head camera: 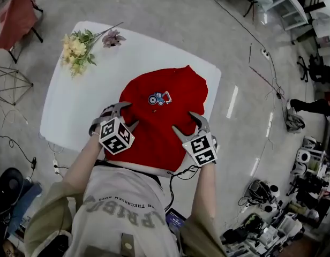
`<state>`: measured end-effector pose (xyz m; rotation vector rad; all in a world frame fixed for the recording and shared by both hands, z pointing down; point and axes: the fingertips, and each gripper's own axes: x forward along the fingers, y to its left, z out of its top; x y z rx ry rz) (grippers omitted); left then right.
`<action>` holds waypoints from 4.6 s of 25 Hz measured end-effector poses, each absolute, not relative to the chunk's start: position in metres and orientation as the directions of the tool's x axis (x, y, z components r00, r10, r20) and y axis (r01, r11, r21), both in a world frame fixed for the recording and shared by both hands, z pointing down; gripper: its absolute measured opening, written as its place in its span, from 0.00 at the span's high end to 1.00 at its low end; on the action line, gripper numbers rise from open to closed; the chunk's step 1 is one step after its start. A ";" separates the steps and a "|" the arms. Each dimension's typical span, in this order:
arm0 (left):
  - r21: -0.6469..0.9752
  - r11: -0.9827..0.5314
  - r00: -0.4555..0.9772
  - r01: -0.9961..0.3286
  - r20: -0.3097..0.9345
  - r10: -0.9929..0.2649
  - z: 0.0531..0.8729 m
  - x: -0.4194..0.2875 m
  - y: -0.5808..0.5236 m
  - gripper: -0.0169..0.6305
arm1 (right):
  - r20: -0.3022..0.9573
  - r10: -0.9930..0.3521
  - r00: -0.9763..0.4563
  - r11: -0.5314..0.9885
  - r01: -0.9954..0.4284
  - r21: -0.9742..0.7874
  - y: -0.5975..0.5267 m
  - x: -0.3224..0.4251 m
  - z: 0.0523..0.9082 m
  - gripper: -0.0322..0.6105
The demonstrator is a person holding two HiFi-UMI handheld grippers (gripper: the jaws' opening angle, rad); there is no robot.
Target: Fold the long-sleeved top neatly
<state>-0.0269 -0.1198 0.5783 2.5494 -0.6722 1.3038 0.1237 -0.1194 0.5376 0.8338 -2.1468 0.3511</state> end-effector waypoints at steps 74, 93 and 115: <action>0.151 -0.805 0.367 -0.573 0.926 -0.087 0.637 -0.133 -0.003 0.82 | 0.896 -0.444 -0.017 0.106 -0.994 0.033 0.085 0.180 0.625 0.68; -0.066 -0.907 0.454 -0.415 0.849 -0.269 0.582 -0.033 0.014 0.57 | 0.770 -0.547 -0.329 0.382 -0.916 -0.120 0.039 0.138 0.586 0.66; 0.086 -0.964 0.541 -0.253 0.838 -0.067 0.581 0.006 0.033 0.55 | 0.850 -0.387 -0.357 0.524 -0.844 -0.116 0.040 0.141 0.592 0.50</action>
